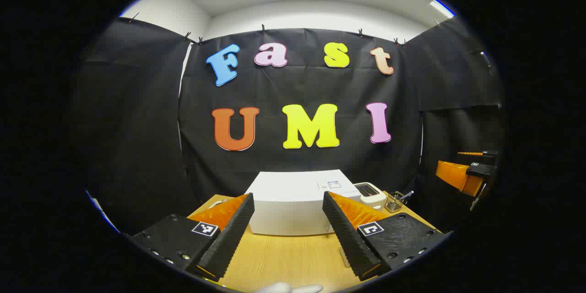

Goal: Open the microwave oven with the left hand, put the food in, and close the microwave oven.

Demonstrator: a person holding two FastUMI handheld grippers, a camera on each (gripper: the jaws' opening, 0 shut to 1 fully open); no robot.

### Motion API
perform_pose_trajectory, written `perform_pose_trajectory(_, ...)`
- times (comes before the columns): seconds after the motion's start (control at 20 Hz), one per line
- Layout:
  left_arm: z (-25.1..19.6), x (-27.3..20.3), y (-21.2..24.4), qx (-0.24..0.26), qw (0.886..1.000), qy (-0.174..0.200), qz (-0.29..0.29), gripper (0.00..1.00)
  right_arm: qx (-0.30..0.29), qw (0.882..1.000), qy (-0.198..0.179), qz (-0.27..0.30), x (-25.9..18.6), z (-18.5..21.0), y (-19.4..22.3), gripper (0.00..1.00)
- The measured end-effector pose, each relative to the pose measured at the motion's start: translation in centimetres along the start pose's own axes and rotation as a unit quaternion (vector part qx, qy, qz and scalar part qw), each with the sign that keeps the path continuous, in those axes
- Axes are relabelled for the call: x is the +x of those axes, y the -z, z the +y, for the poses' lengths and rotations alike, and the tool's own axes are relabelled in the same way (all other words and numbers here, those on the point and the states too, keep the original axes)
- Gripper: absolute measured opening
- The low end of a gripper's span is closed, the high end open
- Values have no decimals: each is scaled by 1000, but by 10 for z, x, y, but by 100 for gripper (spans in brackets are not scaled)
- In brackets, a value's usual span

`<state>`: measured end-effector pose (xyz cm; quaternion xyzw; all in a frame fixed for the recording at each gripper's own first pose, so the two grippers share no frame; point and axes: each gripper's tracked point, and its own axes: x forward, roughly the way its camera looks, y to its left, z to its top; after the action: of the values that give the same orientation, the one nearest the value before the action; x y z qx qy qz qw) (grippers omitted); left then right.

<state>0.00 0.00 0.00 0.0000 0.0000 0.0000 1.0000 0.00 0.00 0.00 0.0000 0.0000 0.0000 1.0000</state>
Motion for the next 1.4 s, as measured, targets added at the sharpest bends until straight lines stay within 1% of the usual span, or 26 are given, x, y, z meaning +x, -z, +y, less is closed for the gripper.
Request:
perform_pose_trajectory(0.05,0,1,3,0,1000,0,3,95,0,1000,0,2,1,1,0,95)
perform_pose_trajectory(0.1,1,1,3,-1,1000,1,4,95,0,1000,0,2,1,2,0,95)
perform_pose_trajectory(0.15,2,2,4,-3,1000,0,5,95,0,1000,0,1,2,3,-1,100)
perform_pose_trajectory(0.65,16,13,11,0,1000,-14,6,95,-4,1000,0,6,9,9,6,100)
perform_pose_trajectory(0.8,12,26,22,7,1000,-15,2,95,-7,1000,-2,9,10,9,7,100)
perform_pose_trajectory(0.85,8,34,27,10,1000,-14,0,95,-5,1000,-4,11,9,7,6,100)
perform_pose_trajectory(0.9,1,42,35,12,1000,-11,-1,95,-3,1000,-6,14,10,5,5,95)
perform_pose_trajectory(0.95,-7,51,45,14,1000,-7,4,95,-1,1000,-7,14,10,1,2,95)
perform_pose_trajectory(1.0,-18,61,54,14,1000,0,3,94,-2,1000,-6,14,12,-5,-1,100)
perform_pose_trajectory(1.15,-53,94,88,12,1000,12,14,95,-11,1000,-9,17,20,-21,-5,100)
perform_pose_trajectory(1.25,-76,118,116,3,999,14,34,95,-23,999,-10,35,27,-35,-2,100)
perform_pose_trajectory(1.3,-88,131,128,-4,999,13,40,95,-28,999,-6,36,30,-43,-4,95)
perform_pose_trajectory(1.4,-109,159,155,-14,998,12,59,95,-41,998,-2,45,40,-54,-1,95)
